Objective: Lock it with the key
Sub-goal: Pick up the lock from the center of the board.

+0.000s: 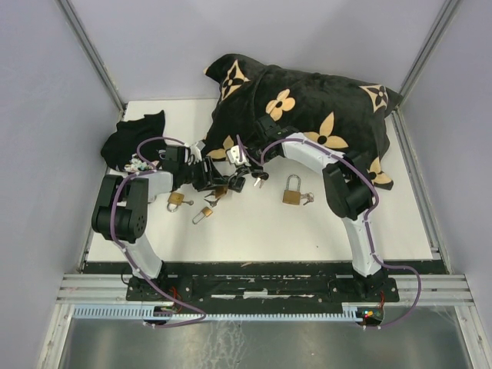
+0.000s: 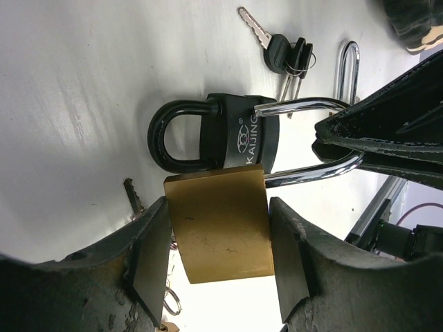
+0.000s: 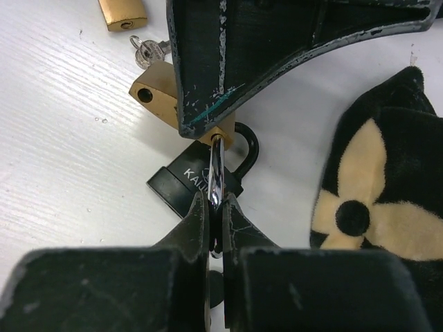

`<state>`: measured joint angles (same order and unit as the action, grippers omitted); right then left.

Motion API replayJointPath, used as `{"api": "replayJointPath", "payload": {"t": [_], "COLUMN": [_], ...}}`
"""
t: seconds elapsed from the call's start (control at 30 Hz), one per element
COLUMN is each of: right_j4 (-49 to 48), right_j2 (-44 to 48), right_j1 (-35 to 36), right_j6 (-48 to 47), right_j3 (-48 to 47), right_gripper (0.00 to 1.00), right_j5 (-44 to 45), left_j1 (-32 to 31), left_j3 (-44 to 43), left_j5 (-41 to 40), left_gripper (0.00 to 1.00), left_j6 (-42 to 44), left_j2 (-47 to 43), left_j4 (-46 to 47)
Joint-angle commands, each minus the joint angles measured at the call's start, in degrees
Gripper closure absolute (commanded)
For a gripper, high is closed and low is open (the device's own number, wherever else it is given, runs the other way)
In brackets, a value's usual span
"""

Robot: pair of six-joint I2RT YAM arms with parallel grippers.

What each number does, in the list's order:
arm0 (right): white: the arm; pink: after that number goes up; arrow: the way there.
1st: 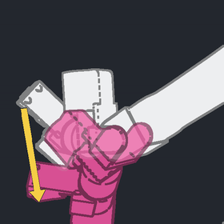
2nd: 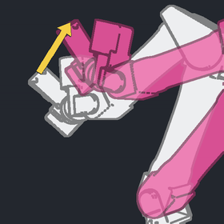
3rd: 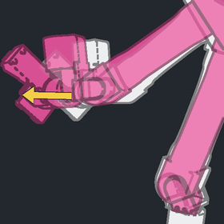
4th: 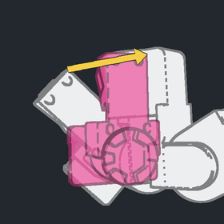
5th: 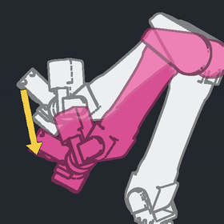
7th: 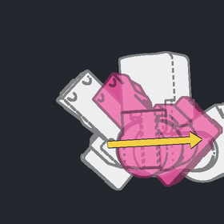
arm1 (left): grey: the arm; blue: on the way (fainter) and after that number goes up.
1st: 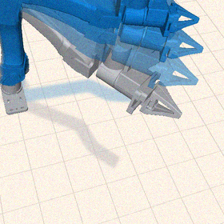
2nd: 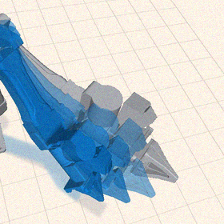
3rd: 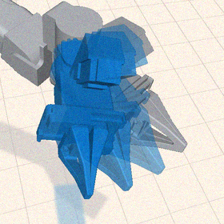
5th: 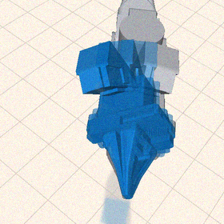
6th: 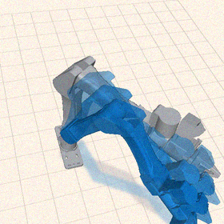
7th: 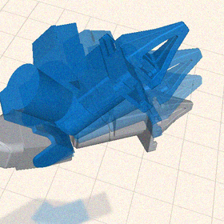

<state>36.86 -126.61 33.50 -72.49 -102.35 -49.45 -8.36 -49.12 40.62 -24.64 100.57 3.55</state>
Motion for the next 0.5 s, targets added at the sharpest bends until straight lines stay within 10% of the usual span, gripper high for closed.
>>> {"api": "replayJointPath", "payload": {"t": [0.0, 0.17, 0.47], "right_j4": [-2.91, -7.41, 9.85], "right_j2": [2.41, 10.12, 26.21], "right_j1": [0.06, -0.01, -1.21], "right_j6": [1.11, 8.59, -0.15], "right_j3": [-0.49, 3.46, 9.02], "right_gripper": [0.98, 0.98, 0.98], "right_j5": [0.81, 0.03, -3.68], "left_j1": [-0.48, -0.45, -0.23], "left_j3": [-1.12, 1.81, 8.08], "left_j5": [5.57, 3.15, 1.88], "left_gripper": [0.61, 0.3, 0.14], "left_j6": [-1.82, -3.67, -4.38], "left_j2": [-4.04, -14.89, -36.32], "left_j4": [3.61, 4.95, 11.49]}}
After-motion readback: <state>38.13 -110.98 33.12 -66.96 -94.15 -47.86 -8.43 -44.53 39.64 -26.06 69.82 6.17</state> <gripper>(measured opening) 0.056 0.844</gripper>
